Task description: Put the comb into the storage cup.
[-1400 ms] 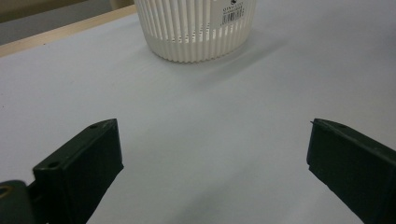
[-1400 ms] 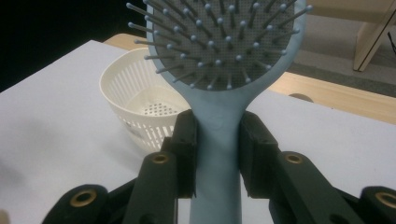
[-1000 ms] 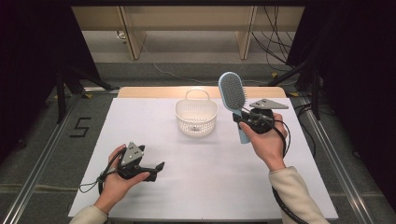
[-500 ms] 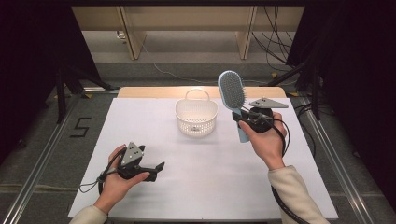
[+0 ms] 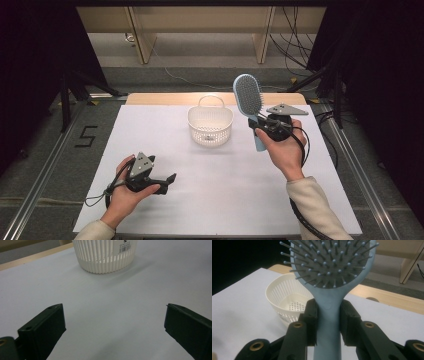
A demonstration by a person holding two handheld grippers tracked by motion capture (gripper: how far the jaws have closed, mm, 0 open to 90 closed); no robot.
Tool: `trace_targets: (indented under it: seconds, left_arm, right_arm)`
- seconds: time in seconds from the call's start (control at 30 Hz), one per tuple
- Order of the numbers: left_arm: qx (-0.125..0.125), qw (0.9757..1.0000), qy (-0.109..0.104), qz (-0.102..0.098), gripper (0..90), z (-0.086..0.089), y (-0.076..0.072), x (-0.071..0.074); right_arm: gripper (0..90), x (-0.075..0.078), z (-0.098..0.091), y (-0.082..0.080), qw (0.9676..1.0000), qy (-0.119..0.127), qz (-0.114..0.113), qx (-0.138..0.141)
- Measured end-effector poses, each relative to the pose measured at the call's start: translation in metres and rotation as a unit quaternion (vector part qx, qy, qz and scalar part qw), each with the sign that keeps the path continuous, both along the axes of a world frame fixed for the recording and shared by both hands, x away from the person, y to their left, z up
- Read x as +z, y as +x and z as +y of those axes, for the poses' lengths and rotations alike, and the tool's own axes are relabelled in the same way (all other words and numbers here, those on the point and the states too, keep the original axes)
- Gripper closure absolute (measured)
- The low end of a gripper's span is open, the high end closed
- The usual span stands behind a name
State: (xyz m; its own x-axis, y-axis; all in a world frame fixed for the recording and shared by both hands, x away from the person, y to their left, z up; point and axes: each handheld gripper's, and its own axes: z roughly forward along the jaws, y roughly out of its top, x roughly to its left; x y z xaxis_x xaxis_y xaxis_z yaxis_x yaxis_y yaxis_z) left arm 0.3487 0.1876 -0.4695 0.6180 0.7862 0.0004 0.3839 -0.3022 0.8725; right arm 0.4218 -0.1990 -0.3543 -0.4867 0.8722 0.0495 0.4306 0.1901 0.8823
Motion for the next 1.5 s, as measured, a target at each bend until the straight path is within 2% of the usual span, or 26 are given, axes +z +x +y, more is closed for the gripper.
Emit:
trace_targets:
  seconds: [1.5]
  left_arm:
    - [-0.001, 1.0000, 0.001, 0.000, 2.8, 0.0002, 0.0002, -0.0001]
  right_arm:
    - [70.6, 0.0025, 0.0047, 0.0064, 1.0000, 0.006, -0.007, 0.002]
